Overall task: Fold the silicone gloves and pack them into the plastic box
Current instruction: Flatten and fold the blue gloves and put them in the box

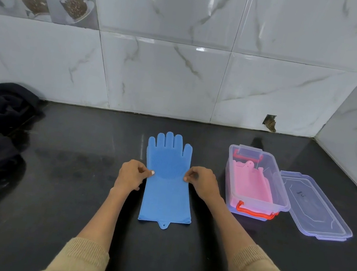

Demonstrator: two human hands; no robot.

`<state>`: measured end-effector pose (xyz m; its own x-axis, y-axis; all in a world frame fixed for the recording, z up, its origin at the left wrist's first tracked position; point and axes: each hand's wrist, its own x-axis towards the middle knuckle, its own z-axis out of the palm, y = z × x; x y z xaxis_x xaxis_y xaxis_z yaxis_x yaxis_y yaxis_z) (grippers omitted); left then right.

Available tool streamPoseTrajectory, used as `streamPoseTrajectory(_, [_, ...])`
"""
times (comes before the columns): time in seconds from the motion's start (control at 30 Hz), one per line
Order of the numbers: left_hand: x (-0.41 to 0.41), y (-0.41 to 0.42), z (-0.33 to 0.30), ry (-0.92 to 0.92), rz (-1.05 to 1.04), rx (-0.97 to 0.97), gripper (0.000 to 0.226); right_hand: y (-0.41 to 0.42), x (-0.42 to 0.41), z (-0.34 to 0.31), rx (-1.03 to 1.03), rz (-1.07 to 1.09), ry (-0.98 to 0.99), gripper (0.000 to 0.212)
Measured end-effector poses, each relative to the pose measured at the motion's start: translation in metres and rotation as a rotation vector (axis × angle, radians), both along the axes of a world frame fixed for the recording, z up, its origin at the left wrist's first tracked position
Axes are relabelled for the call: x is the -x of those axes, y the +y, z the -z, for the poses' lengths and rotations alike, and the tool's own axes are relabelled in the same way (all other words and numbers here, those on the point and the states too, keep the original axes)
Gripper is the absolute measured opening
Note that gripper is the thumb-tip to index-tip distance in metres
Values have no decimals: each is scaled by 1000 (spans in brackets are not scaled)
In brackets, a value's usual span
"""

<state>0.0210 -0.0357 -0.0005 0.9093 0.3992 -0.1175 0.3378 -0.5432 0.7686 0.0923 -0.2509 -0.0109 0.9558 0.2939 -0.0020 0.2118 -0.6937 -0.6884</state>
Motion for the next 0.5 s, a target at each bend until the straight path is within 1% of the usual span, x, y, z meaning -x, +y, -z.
streamPoseTrajectory(0.17, [-1,-6,1,17,-133,-13,21,-2,-4,-1,-62,67,79,13])
streamPoseTrajectory(0.37, [-2,-8,0,45,-144,-56,23,0,-2,1,-74,94,33,12])
streamPoseTrajectory(0.5, [-3,-9,-1,47,-153,-56,20,1,3,0,-5,50,-25,7])
